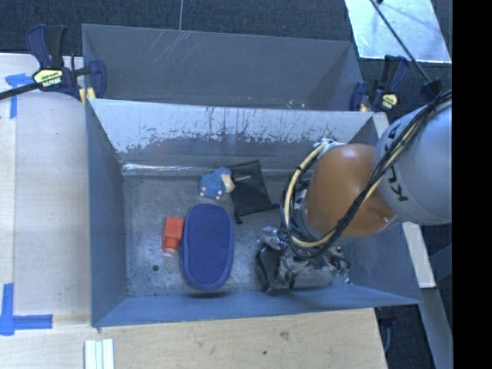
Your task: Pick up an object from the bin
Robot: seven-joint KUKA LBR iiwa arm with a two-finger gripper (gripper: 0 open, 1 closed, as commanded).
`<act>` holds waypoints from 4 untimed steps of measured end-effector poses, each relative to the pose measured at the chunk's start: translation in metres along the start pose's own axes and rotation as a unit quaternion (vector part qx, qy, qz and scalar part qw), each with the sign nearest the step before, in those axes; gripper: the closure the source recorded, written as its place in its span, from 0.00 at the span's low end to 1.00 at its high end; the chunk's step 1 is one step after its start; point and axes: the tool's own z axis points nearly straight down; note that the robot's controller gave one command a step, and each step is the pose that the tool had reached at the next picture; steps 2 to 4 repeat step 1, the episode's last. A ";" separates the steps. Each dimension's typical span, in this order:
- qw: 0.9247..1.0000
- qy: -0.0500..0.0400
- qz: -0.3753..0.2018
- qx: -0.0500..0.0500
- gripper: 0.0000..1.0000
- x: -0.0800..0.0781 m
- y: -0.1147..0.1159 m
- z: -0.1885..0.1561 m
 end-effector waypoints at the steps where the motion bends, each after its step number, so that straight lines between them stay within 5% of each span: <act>1: 1.000 0.002 0.001 0.000 1.00 -0.001 -0.001 -0.078; 4: 1.000 0.002 0.001 0.000 1.00 -0.001 -0.001 -0.078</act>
Offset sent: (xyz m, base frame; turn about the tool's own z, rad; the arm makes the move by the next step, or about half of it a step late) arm 0.0000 -0.0001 0.0757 0.0000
